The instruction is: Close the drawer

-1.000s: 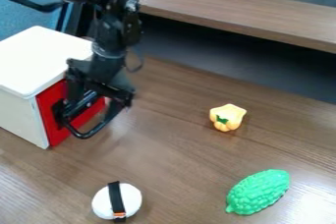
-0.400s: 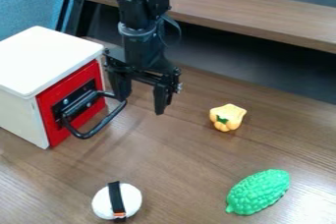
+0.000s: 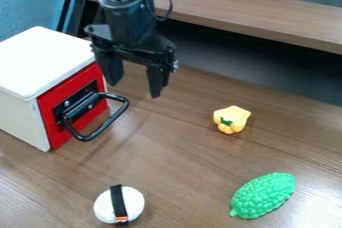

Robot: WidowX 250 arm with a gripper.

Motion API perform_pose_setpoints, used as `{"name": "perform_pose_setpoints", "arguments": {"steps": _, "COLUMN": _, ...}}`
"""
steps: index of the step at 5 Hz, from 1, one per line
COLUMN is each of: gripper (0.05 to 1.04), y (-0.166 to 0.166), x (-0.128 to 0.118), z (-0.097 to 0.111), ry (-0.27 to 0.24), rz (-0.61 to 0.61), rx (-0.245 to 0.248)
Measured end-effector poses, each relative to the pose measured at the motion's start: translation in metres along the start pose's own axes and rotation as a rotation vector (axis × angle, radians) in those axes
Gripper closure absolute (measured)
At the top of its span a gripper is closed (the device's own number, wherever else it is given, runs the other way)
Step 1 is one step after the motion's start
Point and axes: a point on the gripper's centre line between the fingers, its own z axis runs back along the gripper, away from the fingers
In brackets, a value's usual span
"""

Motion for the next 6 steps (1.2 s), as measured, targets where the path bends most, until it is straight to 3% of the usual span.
{"name": "perform_pose_setpoints", "arguments": {"steps": 2, "gripper": 0.085, "y": 0.003, "x": -0.036, "z": 0.036, "ry": -0.03, "rz": 0.018, "rx": -0.011}}
{"name": "perform_pose_setpoints", "arguments": {"steps": 4, "gripper": 0.085, "y": 0.005, "x": -0.057, "z": 0.038, "ry": 0.01, "rz": 0.025, "rx": -0.033}}
{"name": "perform_pose_setpoints", "arguments": {"steps": 6, "gripper": 0.085, "y": 0.008, "x": -0.071, "z": 0.04, "ry": -0.002, "rz": 0.024, "rx": -0.04}}
